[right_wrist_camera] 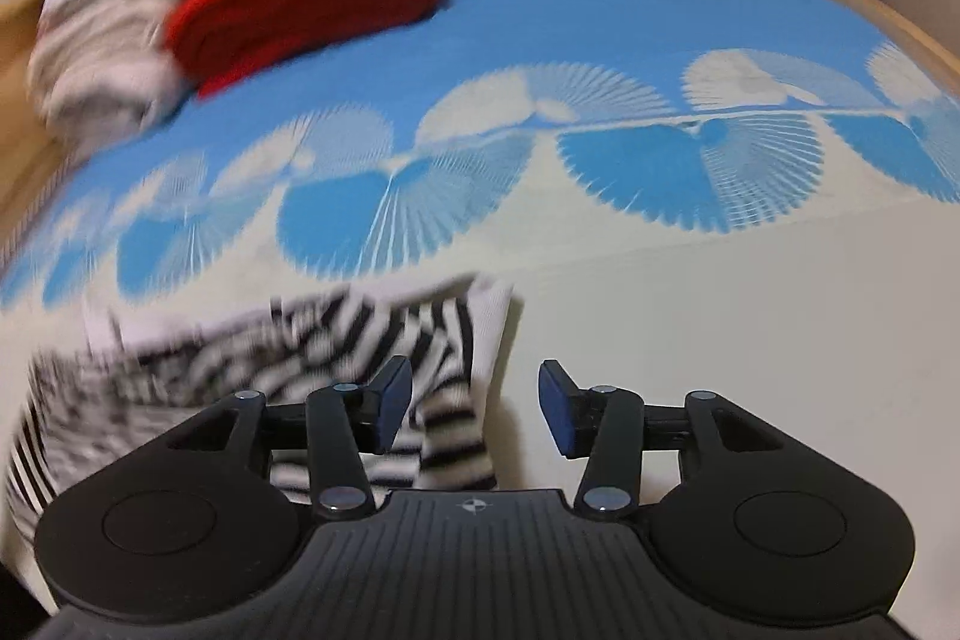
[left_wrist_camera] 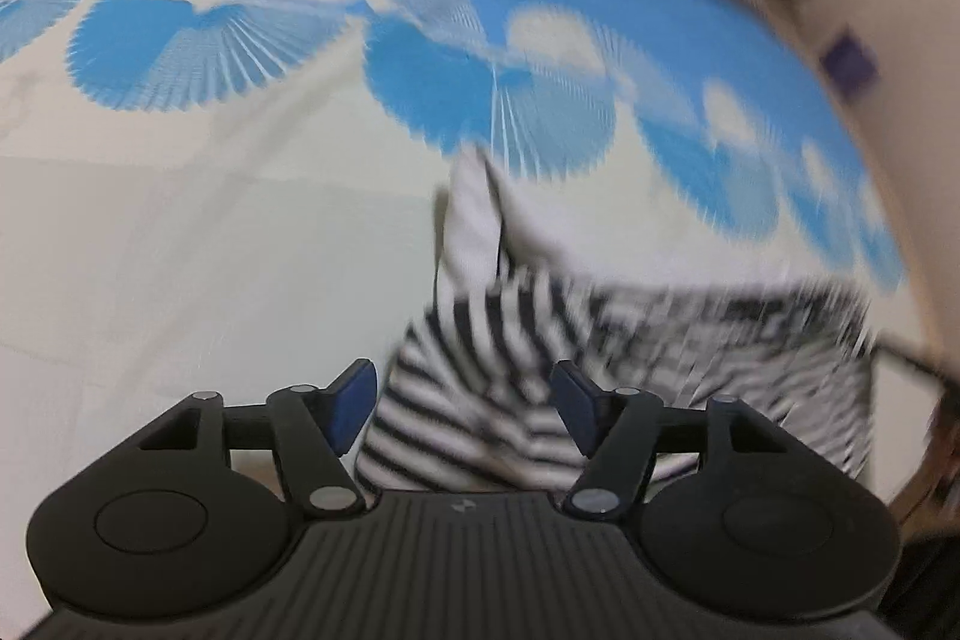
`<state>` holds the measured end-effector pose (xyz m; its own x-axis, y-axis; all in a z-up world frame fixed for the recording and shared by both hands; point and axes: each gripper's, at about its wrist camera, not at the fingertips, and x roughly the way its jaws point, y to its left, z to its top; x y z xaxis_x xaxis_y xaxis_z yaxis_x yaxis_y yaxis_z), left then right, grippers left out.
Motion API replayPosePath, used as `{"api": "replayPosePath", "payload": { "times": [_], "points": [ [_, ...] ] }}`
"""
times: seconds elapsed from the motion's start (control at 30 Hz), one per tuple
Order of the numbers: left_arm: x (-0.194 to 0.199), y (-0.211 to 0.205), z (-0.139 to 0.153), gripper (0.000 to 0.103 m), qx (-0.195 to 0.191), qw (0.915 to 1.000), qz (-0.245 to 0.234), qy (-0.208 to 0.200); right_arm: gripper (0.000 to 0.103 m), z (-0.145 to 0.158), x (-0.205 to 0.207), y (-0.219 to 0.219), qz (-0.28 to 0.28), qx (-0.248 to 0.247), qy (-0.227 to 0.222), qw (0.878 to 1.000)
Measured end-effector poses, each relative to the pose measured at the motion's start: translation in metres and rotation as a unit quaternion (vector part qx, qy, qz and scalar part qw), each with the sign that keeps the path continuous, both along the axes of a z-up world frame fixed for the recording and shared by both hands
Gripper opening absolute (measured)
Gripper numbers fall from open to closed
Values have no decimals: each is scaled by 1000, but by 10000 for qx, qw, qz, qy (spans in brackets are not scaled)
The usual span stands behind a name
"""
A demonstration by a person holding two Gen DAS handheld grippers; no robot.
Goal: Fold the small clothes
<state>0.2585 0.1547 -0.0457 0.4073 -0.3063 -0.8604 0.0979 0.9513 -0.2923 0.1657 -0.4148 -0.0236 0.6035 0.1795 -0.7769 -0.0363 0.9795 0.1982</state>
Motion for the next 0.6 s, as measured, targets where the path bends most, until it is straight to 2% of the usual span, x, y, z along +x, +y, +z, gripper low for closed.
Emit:
{"api": "replayPosePath", "payload": {
  "times": [0.1, 0.17, 0.33, 0.43, 0.47, 0.53, 0.57, 0.6],
  "points": [
    [1, -18, -13, 71, 543, 9979, -348, -104, 59, -2, 0, 19, 323, -372, -172, 9986],
    [4, -25, -18, 74, 742, 9959, -461, -251, 60, -4, 4, 32, 520, -666, -289, 9960],
    [22, -36, -22, 74, 824, 9946, -407, -478, 60, -13, 20, 60, 892, -1321, -555, 9856],
    [30, -42, -23, 72, 761, 9940, -467, -627, 58, -17, 30, 69, 1051, -1392, -625, 9827],
    [32, -43, -23, 67, 741, 9939, -516, -639, 57, -19, 34, 71, 1094, -1399, -610, 9822],
    [35, -45, -26, 52, 670, 9937, -680, -591, 41, -22, 39, 76, 1209, -1388, -604, 9810],
    [37, -46, -27, 25, 606, 9933, -816, -550, 38, -22, 41, 77, 1257, -1356, -601, 9809],
    [38, -47, -28, 7, 548, 9924, -971, -526, 22, -21, 43, 77, 1299, -1287, -594, 9813]
  ]
}}
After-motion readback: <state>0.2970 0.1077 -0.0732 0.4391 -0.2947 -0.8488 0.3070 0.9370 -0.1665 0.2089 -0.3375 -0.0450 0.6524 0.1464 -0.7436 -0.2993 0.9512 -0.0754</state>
